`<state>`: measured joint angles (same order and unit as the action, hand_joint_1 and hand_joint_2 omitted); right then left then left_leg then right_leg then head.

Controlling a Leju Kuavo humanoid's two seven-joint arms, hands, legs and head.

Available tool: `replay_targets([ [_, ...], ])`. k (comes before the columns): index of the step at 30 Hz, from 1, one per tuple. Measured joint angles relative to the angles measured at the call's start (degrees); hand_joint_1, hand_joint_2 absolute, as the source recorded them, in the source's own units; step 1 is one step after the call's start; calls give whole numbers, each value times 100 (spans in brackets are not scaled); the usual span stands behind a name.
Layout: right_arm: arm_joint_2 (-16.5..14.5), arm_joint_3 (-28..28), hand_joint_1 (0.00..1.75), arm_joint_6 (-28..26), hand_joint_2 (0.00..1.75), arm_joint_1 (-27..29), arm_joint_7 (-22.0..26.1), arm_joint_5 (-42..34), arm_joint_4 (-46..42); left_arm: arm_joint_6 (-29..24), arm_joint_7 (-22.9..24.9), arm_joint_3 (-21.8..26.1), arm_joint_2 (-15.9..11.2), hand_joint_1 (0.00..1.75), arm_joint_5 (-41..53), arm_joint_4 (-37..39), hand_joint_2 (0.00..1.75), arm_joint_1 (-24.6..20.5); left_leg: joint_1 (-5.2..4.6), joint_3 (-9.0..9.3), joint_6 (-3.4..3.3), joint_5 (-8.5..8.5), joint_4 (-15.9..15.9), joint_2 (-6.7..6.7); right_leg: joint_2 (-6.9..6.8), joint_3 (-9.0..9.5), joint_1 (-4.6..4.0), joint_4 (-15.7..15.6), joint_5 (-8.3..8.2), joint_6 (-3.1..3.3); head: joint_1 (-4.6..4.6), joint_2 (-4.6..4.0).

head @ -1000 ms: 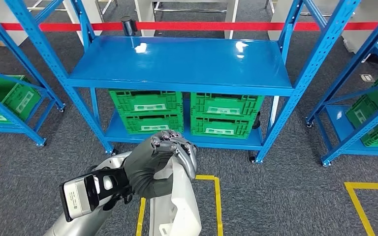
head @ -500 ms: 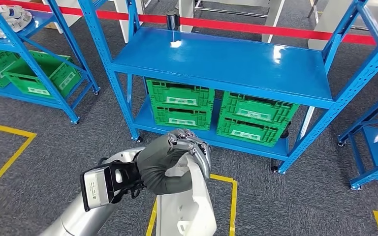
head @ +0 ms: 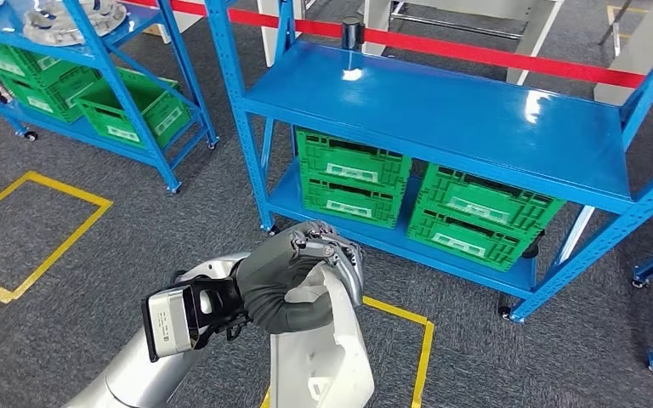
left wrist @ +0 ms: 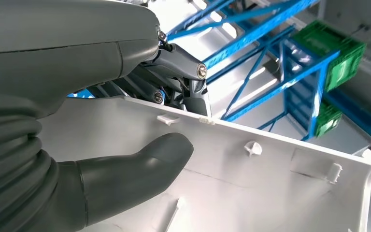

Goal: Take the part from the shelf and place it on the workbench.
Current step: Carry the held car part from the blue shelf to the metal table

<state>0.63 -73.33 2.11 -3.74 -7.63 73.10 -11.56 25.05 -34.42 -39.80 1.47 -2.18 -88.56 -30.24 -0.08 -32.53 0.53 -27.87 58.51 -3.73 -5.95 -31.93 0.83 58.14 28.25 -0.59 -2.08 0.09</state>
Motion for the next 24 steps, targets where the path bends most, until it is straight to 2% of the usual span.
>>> replay_targets([
  [2, 15, 0, 0, -38, 0, -14, 7, 4, 0, 5, -111, -7, 2, 175, 17, 34, 175, -2, -20, -32, -85, 30, -7, 134, -100, 11, 5, -8, -5, -72, 9, -1],
  [3, 23, 0, 0, -48, 0, -24, 17, 8, 0, 12, -160, -10, 5, 175, 29, 54, 175, -8, -15, -40, -126, 53, -21, 196, -56, 11, 21, 16, 24, -110, 12, -1],
  [4, 30, 0, 0, -44, 0, -32, 28, 15, 0, 21, -195, -13, 15, 175, 40, 75, 175, -19, -3, -44, -166, 79, -39, 253, 60, -24, 35, 115, 108, -138, 18, -1],
  [6, 49, 0, 0, -16, 0, -22, 43, 39, 0, 40, -241, -18, 54, 175, 60, 132, 175, -40, 15, -59, -228, 120, -61, 367, 402, -266, 52, 672, 448, -171, 46, -1],
  [7, 58, 0, 0, 3, 0, -8, 44, 50, 0, 47, -250, -20, 72, 175, 77, 166, 175, -46, 11, -75, -244, 130, -58, 430, 507, -456, 50, 1072, 640, -172, 58, -1],
  [8, 72, 0, 0, 19, 0, 6, 44, 62, 0, 51, -256, -24, 83, 175, 96, 198, 175, -46, 5, -90, -252, 137, -51, 504, 556, -632, 44, 1426, 768, -172, 67, -1],
  [9, 86, 0, 0, 33, 0, 16, 45, 69, 0, 53, -258, -27, 88, 175, 118, 225, 175, -46, 0, -103, -255, 143, -39, 582, 575, -733, 39, 1614, 789, -167, 70, -1],
  [10, 100, 0, 0, 47, 0, 21, 45, 76, 0, 54, -256, -31, 94, 175, 141, 243, 175, -47, -3, -112, -252, 146, -23, 661, 586, -728, 37, 1584, 697, -158, 72, -1],
  [11, 116, 0, 0, 56, 0, 21, 45, 83, 0, 54, -251, -37, 107, 175, 155, 254, 175, -52, -2, -118, -245, 148, -4, 742, 613, -609, 38, 1326, 510, -146, 73, 0],
  [12, 131, 0, 0, 61, 0, 21, 44, 90, 0, 55, -240, -43, 125, 175, 171, 257, 175, -63, 1, -124, -233, 147, 18, 817, 701, -417, 47, 926, 299, -133, 75, 0],
  [13, 150, 0, 0, 65, 0, 20, 41, 102, 0, 54, -220, -50, 148, 175, 190, 255, 175, -76, -6, -140, -211, 144, 43, 887, 838, -237, 55, 548, 160, -127, 77, 0],
  [14, 167, 0, 0, 67, 0, 20, 33, 117, 0, 54, -197, -56, 175, 175, 207, 250, 175, -88, -8, -163, -178, 147, 63, 960, 945, -109, 61, 270, 77, -117, 78, 0],
  [15, 183, 0, 0, 66, 0, 20, 22, 134, 0, 54, -175, -63, 197, 175, 222, 244, 175, -97, -7, -188, -139, 156, 70, 1026, 1018, -49, 60, 131, 60, -103, 80, 0],
  [16, 199, 1, 0, 63, 0, 19, 13, 152, -1, 54, -158, -68, 214, 175, 231, 238, 175, -101, -3, -211, -94, 174, 64, 1094, 1013, -43, 49, 106, 75, -84, 80, 0],
  [17, 210, 2, 0, 60, 0, 17, 6, 164, -2, 55, -150, -73, 224, 175, 233, 233, 175, -101, 4, -234, -51, 194, 52, 1156, 937, -44, 53, 96, 56, -48, 79, 0],
  [18, 222, 3, 0, 55, 0, 14, 5, 172, -5, 55, -146, -78, 227, 175, 233, 230, 175, -102, 3, -252, -19, 196, 60, 1123, 867, -40, 58, 82, 39, -11, 78, 0],
  [20, 242, 4, 0, 48, 0, 19, 6, 179, -12, 55, -141, -91, 234, 175, 237, 228, 175, -111, -18, -383, 27, 31, 314, 835, 712, -32, 72, 48, 13, 68, 43, -1],
  [21, 251, 5, 0, 45, 0, 33, 4, 184, -15, 55, -141, -101, 239, 175, 238, 229, 175, -113, -18, -514, 43, -143, 617, 643, 627, -32, 63, 44, 12, 94, 25, -1],
  [22, 259, 5, 0, 41, 0, 52, -9, 189, -16, 55, -141, -110, 244, 175, 240, 232, 175, -111, -12, -691, 62, -344, 1004, 520, 539, -35, 53, 44, 15, 112, 6, -1],
  [23, 268, 7, 0, 37, 0, 70, -29, 198, -17, 55, -142, -118, 248, 175, 240, 236, 175, -101, 0, -857, 80, -503, 1377, 468, 448, -38, 45, 46, 18, 118, 3, -1],
  [24, 275, 10, 0, 33, 0, 80, -51, 215, -18, 54, -142, -123, 248, 175, 243, 240, 175, -87, 12, -960, 92, -576, 1619, 444, 360, -41, 40, 47, 20, 120, 2, 0],
])
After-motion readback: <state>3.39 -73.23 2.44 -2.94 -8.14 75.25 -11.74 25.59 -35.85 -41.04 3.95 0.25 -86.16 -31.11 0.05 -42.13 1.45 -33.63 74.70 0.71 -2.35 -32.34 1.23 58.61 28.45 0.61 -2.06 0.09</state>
